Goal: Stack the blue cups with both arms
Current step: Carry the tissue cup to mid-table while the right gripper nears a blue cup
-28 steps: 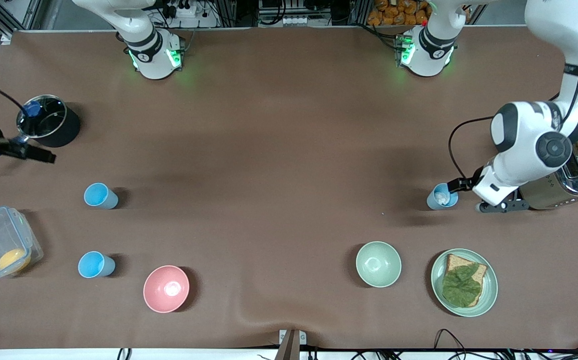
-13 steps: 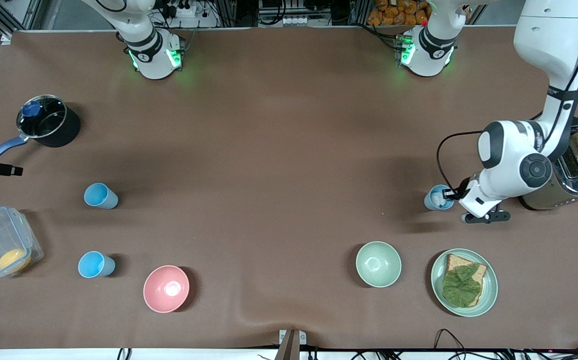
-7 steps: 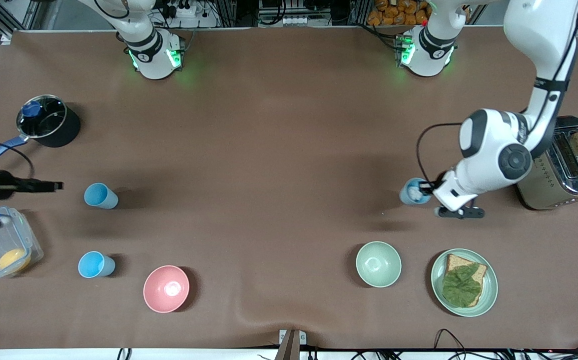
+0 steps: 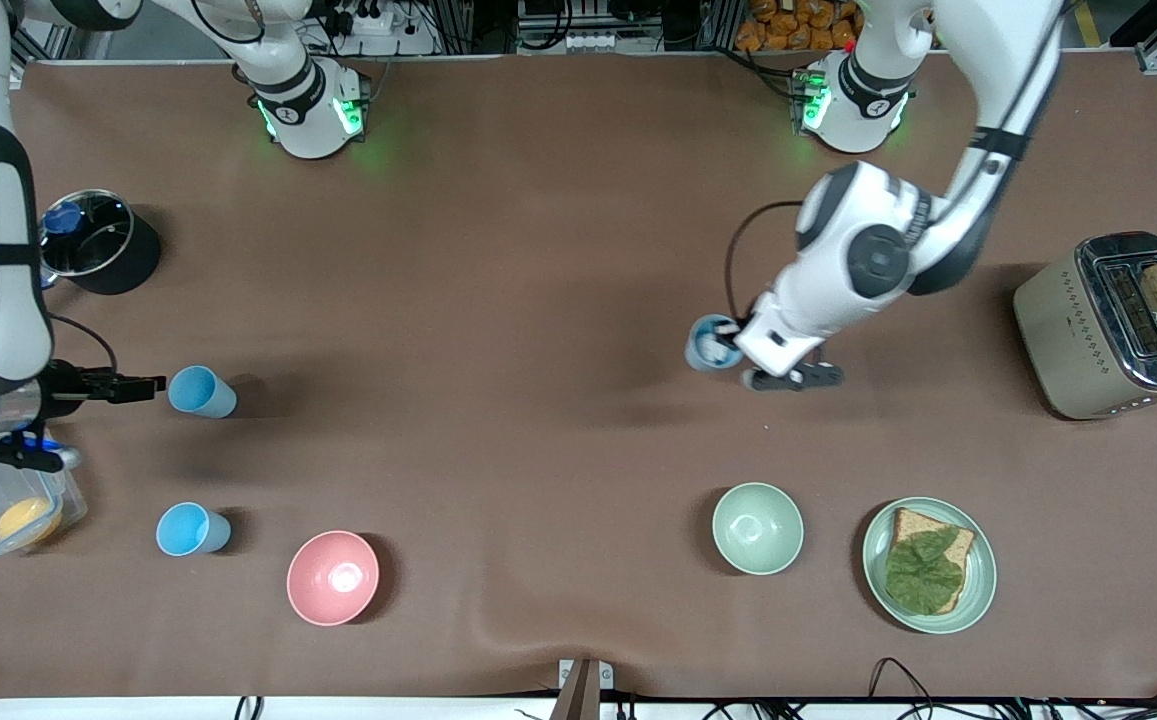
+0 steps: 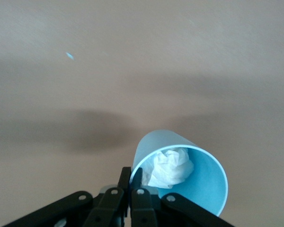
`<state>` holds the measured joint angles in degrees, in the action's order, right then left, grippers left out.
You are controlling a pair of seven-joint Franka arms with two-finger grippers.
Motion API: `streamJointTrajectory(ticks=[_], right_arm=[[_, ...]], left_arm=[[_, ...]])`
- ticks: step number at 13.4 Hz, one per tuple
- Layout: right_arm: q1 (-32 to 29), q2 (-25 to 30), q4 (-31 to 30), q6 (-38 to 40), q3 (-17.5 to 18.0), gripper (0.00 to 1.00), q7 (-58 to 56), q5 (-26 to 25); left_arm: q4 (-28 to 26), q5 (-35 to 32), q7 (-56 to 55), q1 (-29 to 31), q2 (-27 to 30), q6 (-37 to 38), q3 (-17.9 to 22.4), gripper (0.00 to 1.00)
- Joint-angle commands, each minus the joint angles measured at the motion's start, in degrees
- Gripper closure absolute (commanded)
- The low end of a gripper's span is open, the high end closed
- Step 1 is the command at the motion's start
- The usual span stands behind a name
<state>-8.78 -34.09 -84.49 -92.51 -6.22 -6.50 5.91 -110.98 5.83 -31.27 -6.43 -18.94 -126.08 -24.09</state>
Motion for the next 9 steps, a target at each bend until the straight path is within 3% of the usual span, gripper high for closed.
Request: streamJointTrajectory(ticks=[1,9], right_arm=[[-0.5,-0.4,-1.8,-2.1,0.1,0.00,-2.5,-0.6],[-1.6,-1.5,-7.0,-9.4,0.1,0.00,-8.0,-0.3]], left_arm=[[2.2,0.3,-6.0,-3.5,-1.6,0.0,0.2,1.00],[10.3,-9.4,-29.4,-16.1,-11.5,-2.3,0.5,1.00]])
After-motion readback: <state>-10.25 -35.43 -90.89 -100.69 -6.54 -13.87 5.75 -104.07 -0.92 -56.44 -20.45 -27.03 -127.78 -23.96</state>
